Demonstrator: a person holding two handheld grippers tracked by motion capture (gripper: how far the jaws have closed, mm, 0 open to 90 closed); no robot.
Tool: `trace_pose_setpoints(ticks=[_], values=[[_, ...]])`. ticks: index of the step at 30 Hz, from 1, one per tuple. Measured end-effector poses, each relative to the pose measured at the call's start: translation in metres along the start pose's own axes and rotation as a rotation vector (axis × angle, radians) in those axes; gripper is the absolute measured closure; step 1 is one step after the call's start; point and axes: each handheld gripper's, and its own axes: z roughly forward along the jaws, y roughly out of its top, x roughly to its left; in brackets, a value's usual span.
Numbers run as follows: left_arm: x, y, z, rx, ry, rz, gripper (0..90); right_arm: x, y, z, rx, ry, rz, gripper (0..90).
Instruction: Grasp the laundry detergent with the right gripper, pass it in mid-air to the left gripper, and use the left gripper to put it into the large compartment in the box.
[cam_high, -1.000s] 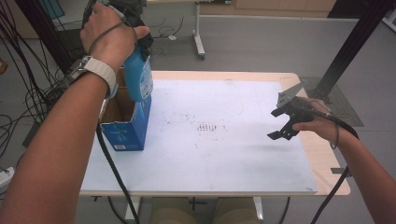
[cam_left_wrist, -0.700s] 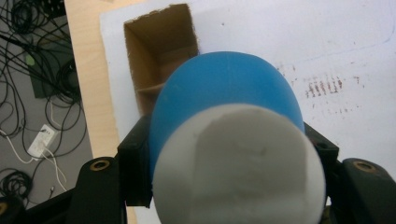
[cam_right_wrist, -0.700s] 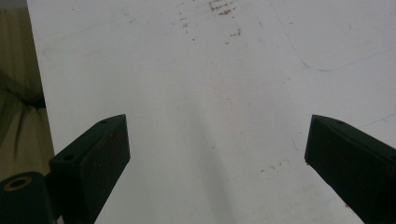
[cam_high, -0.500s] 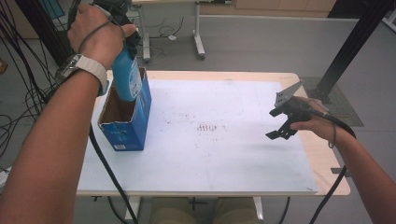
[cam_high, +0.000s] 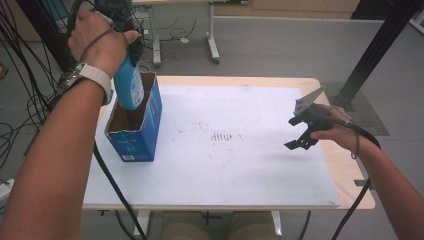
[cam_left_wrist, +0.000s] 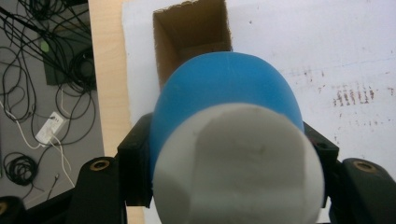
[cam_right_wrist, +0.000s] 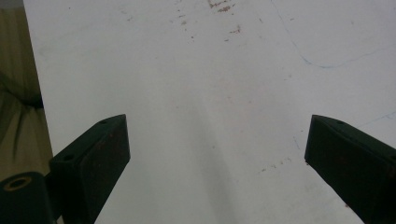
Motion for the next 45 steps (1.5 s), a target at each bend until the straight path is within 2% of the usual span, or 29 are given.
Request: trace_pose_setpoints(ticks=[17,45], values=[[0.013,-0.005,0.025,0.023,-0.005,-0.025,37.1,-0.001,0.001,0.005,0.009,0.007,0.007,6.7],[0.014,-0.013,0.061,0.046,-0.016,-0.030,37.1,-0.001,-0.001,0.010,0.022,0.015,0.014,6.7]])
